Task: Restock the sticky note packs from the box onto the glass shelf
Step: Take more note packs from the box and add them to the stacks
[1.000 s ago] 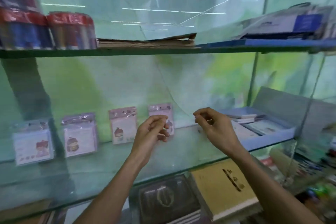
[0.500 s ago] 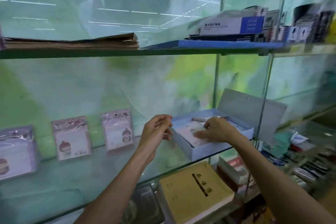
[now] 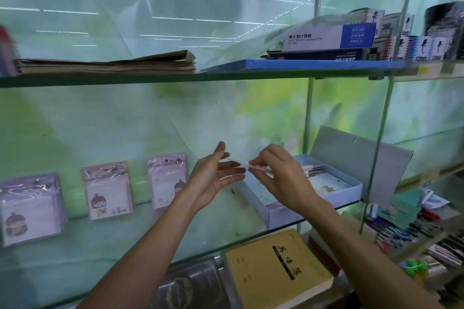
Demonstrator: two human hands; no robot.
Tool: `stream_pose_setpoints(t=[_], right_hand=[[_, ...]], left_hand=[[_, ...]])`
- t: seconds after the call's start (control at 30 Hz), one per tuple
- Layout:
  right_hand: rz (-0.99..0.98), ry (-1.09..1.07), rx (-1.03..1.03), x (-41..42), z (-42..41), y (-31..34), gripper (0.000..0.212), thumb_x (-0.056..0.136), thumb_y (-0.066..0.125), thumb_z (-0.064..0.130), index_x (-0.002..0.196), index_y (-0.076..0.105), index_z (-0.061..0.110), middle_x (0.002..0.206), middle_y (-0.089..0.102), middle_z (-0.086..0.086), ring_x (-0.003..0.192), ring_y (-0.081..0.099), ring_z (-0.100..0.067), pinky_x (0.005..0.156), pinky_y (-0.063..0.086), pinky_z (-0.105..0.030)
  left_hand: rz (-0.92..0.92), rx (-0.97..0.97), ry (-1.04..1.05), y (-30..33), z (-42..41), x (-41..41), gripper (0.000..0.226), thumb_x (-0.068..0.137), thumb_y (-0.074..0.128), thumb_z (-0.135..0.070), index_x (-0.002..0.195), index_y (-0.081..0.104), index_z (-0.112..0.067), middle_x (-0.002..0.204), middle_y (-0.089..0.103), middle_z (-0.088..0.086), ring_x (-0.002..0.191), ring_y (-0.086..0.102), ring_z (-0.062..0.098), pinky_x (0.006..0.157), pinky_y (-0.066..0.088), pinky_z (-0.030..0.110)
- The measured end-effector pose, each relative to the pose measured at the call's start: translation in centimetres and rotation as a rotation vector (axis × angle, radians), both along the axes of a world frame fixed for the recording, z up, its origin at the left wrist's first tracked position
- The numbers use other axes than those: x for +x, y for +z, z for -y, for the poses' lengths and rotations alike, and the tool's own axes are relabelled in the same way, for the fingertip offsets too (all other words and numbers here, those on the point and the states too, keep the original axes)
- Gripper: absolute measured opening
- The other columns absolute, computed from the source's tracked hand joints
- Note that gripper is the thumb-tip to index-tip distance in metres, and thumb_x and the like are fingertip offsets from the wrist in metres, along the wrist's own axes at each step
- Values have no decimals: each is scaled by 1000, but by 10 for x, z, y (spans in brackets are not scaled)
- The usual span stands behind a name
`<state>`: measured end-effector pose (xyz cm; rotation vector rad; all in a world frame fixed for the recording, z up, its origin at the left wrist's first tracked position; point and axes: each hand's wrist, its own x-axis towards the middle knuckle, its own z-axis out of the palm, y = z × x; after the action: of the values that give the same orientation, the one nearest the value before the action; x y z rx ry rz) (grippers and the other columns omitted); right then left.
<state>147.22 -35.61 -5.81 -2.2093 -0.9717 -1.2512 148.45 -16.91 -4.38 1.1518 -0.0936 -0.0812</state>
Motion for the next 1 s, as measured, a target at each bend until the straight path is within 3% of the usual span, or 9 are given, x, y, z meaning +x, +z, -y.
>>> stream_pose_setpoints(t=[0.1,0.23,0.3,0.43,0.57,0.73,0.87,1.0], right_hand=[[153,-33,-148,5,-10,-11,12,88,68,20,91,60,12,88,59,-7,76,52,-28,63,40,-36],[152,-55,-229,7,-14,-19,21,88,67,35,98,66,16,95,62,-2,90,56,-27,74,39,-33],[111,-17,-170,3,-13,-18,26,89,66,40,99,68,16,97,63,0,94,55,-24,78,40,-33],[-66,30,190,-4,-15,-9,11,91,64,24,98,67,15,96,62,6,93,56,-15,80,46,-33],[-388,57,536,-11,-18,0,8,93,60,21,97,66,24,93,64,18,83,57,-3,73,48,-25],[-597,122,494,-18,-29,5,9,90,62,36,95,69,32,92,71,14,83,62,-7,73,52,-27],[-707,155,382,-15,-47,4,10,85,71,31,94,70,25,87,72,7,81,64,-8,71,51,-24],[-835,215,438,-9,-70,-6,9,82,74,25,89,69,21,85,72,-2,77,65,-14,70,52,-25]], left_hand=[[47,34,59,-1,-8,2,18,93,62,-15,103,64,0,97,69,20,77,70,23,76,60,40],[113,94,184,-2,-18,0,24,89,63,0,112,64,-5,97,72,12,78,68,19,74,56,35],[162,106,233,0,-24,-1,22,88,63,1,108,67,-8,97,74,10,80,66,19,76,53,33],[243,96,286,9,-38,-5,16,86,67,1,95,71,-12,89,77,3,82,69,17,88,53,34],[282,129,291,16,-46,-13,14,86,68,0,96,72,-10,90,77,5,87,67,21,90,52,36],[295,168,302,19,-52,-23,12,86,70,-5,93,73,-14,89,77,3,82,67,19,83,53,35],[336,261,324,20,-62,-31,9,84,74,-11,88,77,-19,89,76,4,82,67,19,82,52,37],[380,272,377,20,-78,-39,10,87,71,-10,93,76,-16,93,76,5,85,68,14,81,53,31]])
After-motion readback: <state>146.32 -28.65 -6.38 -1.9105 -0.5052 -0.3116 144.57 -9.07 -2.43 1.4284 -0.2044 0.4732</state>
